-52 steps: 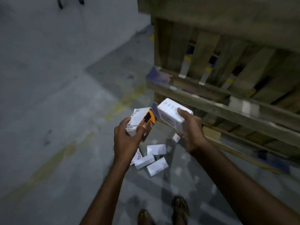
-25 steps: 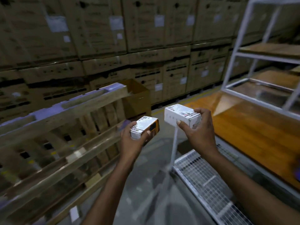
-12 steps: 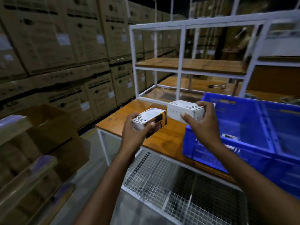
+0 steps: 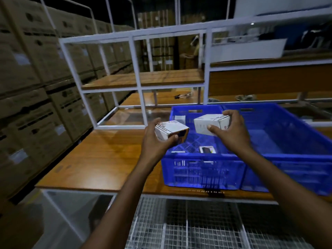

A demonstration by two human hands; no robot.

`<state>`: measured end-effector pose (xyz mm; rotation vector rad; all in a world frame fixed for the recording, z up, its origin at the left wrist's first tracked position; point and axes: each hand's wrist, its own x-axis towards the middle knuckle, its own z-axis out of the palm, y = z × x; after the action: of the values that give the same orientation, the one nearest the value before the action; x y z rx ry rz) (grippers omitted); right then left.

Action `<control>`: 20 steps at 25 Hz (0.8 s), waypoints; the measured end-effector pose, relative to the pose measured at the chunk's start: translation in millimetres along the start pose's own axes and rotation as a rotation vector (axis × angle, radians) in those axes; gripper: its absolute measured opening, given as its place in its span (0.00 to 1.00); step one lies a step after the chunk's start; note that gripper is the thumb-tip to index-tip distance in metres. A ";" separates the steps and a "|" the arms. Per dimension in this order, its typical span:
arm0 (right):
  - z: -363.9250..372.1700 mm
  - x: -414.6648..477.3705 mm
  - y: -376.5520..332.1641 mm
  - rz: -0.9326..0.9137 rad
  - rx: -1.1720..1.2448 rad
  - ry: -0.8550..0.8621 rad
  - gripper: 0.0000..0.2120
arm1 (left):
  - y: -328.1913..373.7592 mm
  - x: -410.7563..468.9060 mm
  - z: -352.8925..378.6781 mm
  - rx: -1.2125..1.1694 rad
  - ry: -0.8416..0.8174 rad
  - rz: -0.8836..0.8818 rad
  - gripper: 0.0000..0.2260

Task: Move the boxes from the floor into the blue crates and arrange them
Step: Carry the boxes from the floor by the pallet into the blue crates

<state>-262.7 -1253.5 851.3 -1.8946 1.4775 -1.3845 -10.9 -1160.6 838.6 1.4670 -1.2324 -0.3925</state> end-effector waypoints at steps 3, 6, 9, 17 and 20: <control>-8.9 17.1 28.6 0.044 -0.076 -0.057 0.30 | -6.8 18.5 36.7 0.015 -0.057 -0.043 0.29; -6.3 34.0 53.5 0.044 -0.153 -0.129 0.30 | -14.3 29.0 69.1 0.081 -0.111 -0.086 0.30; 4.2 55.8 76.1 0.012 -0.173 -0.238 0.31 | -16.2 41.4 97.2 0.157 -0.136 -0.114 0.31; 41.9 109.7 105.1 -0.111 -0.371 -0.550 0.38 | -25.2 71.6 138.2 0.318 -0.161 -0.370 0.22; 55.5 117.7 106.0 -0.099 -0.412 -0.626 0.39 | -38.2 80.4 150.5 0.411 -0.209 -0.425 0.26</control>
<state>-274.6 -1413.1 800.7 -2.3743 1.4111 -0.4388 -80.2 -1312.8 787.6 2.0972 -1.2061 -0.6136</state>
